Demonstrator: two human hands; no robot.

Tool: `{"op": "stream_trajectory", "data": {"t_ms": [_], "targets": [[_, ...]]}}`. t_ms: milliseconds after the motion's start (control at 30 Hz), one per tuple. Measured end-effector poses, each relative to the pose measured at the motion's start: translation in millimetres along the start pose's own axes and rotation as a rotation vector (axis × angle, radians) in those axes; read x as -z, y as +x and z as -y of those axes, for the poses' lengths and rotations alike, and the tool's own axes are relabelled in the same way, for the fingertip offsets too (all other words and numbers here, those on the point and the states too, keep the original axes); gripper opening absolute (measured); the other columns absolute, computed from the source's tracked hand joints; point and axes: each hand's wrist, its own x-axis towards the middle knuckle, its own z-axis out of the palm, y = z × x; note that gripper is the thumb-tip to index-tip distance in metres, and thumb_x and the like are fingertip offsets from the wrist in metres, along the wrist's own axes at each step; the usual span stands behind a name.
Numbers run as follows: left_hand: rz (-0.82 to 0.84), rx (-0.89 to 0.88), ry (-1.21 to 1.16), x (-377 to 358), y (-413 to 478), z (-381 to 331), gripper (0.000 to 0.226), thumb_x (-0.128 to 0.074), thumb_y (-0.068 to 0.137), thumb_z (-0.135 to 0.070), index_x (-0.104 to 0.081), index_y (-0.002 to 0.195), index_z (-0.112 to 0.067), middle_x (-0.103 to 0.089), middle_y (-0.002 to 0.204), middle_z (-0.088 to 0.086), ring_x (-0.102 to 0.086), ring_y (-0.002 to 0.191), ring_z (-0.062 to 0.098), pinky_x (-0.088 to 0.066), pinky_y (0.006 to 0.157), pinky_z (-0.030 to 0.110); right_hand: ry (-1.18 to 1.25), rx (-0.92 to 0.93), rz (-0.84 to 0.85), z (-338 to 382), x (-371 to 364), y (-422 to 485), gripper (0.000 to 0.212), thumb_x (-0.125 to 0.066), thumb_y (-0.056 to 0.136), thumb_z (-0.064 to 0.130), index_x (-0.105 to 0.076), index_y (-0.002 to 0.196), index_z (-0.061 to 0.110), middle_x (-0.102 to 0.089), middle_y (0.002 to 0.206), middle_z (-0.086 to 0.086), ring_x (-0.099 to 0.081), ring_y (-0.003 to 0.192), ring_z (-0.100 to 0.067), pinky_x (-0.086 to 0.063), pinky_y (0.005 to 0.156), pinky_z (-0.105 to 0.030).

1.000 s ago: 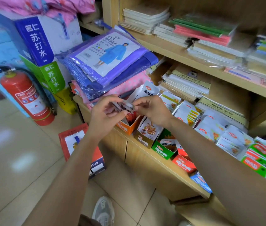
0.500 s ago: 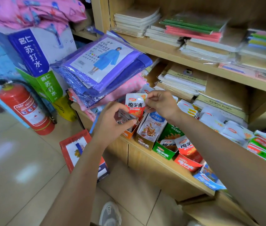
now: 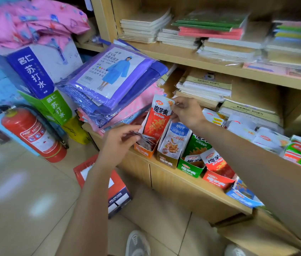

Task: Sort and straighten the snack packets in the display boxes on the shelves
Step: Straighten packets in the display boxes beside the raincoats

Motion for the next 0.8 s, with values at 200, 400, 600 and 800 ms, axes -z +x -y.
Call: {"op": "stream_trajectory", "data": {"t_ms": [200, 400, 600, 800], "targets": [[0.073, -0.002, -0.020, -4, 4, 4, 0.021, -0.075, 0.088, -0.009, -0.076, 0.106, -0.020, -0.072, 0.111, -0.009, -0.066, 0.105, 0.005, -0.051, 0.091, 0.017, -0.030, -0.003, 0.011, 0, 3, -3, 0.015, -0.049, 0.102, 0.007, -0.064, 0.106, 0.006, -0.069, 0.080, -0.014, -0.069, 0.066, -0.017, -0.058, 0.059, -0.021], [0.163, 0.054, 0.002, -5, 3, 5, 0.031, -0.078, 0.086, -0.014, -0.071, 0.113, -0.026, -0.071, 0.111, -0.013, -0.066, 0.105, 0.003, -0.053, 0.092, 0.021, -0.042, 0.019, 0.051, 2, 8, -6, 0.021, -0.050, 0.102, 0.007, -0.063, 0.091, 0.018, -0.071, 0.080, -0.007, -0.071, 0.069, -0.016, -0.061, 0.067, -0.025], [-0.001, 0.118, 0.021, -15, 8, 6, 0.007, -0.073, 0.090, -0.029, -0.074, 0.095, -0.024, -0.073, 0.085, -0.006, -0.069, 0.081, 0.016, -0.057, 0.075, 0.046, -0.029, 0.053, 0.072, 1, 11, -12, 0.021, -0.051, 0.103, 0.008, -0.065, 0.091, 0.018, -0.072, 0.085, -0.009, -0.071, 0.076, -0.019, -0.061, 0.073, -0.030], [-0.207, 0.256, -0.213, -15, 17, -2, 0.017, -0.072, 0.093, -0.025, -0.070, 0.093, -0.008, -0.076, 0.088, 0.002, -0.075, 0.083, 0.016, -0.063, 0.070, 0.045, 0.019, 0.045, 0.074, 4, 14, -11, 0.020, -0.053, 0.102, 0.008, -0.066, 0.087, 0.013, -0.073, 0.089, -0.016, -0.071, 0.077, -0.022, -0.061, 0.076, -0.031]]}}
